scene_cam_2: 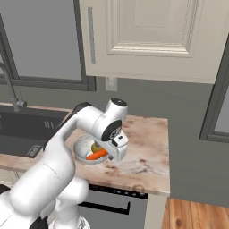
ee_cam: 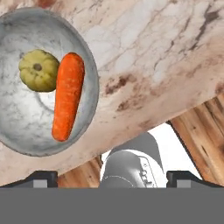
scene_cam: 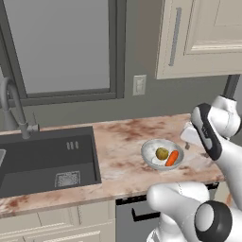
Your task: Dump the squash and carrot from the bowl so the bowl can be washed. Place the bowl in the sink after clearing the leftovers.
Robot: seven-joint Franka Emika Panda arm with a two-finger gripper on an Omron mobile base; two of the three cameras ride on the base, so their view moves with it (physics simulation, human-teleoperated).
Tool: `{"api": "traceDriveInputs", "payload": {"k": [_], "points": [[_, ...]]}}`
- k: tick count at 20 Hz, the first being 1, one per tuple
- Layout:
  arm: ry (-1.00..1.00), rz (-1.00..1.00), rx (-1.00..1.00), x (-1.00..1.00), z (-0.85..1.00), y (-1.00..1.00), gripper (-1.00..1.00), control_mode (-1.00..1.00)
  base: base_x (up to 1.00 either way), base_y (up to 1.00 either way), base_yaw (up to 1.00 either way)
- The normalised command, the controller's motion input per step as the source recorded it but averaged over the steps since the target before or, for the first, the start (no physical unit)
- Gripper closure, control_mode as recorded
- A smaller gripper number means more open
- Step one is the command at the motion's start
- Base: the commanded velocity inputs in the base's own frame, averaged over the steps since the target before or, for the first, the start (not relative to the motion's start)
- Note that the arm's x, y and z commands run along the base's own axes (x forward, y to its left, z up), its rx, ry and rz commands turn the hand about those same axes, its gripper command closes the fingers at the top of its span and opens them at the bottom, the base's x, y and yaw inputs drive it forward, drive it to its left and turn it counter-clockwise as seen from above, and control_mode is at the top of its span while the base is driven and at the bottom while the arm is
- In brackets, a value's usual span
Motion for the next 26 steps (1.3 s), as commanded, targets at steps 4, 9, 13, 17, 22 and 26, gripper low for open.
{"api": "traceDriveInputs", "payload": {"k": [4, 9, 13, 17, 22, 26], "points": [[0.09, -0.13, 0.02, 0.40, -0.49, -0.04, -1.00, -1.00, 0.00, 0.00, 0.00], [0.09, 0.00, 0.00, 0.26, -0.62, 0.08, -1.00, -1.00, 0.00, 0.00, 0.00], [0.01, 0.00, 0.00, 0.40, -0.39, 0.10, -1.00, -1.00, 0.00, 0.00, 0.00], [0.00, 0.00, 0.00, 0.25, -0.27, 0.05, -1.00, -1.00, 0.00, 0.00, 0.00], [0.00, 0.00, 0.00, 0.05, -0.31, 0.10, -1.00, -1.00, 0.00, 0.00, 0.00], [0.00, 0.00, 0.00, 0.00, -0.25, 0.13, -1.00, -1.00, 0.00, 0.00, 0.00]]}}
